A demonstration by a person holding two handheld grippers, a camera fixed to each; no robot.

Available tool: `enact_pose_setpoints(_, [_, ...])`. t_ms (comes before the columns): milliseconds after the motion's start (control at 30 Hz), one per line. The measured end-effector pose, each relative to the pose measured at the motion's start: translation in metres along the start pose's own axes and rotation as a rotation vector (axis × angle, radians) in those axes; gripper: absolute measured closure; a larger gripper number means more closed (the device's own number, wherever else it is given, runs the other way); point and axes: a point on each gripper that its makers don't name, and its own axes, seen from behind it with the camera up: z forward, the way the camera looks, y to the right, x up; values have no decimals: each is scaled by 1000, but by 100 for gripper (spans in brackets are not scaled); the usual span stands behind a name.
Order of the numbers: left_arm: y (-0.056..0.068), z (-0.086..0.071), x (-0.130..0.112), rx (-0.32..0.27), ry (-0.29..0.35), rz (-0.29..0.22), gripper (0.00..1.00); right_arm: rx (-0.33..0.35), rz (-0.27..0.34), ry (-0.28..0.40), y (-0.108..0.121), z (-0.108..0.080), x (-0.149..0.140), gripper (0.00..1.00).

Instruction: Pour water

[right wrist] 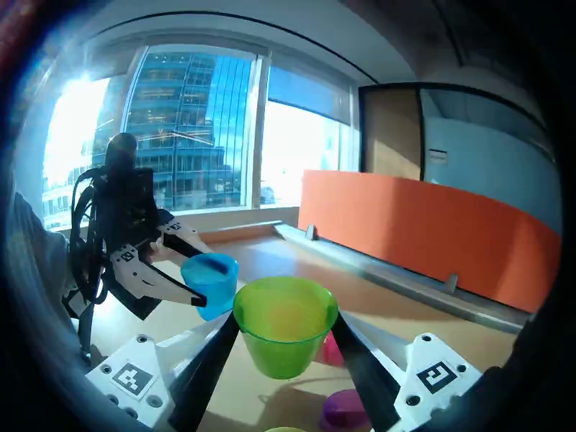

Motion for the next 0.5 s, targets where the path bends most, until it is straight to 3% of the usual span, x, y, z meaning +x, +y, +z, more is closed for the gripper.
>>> enact_pose_setpoints(500, [-3,-14,45,13,90,-17,14,-48,12,110,4,-6,34,8])
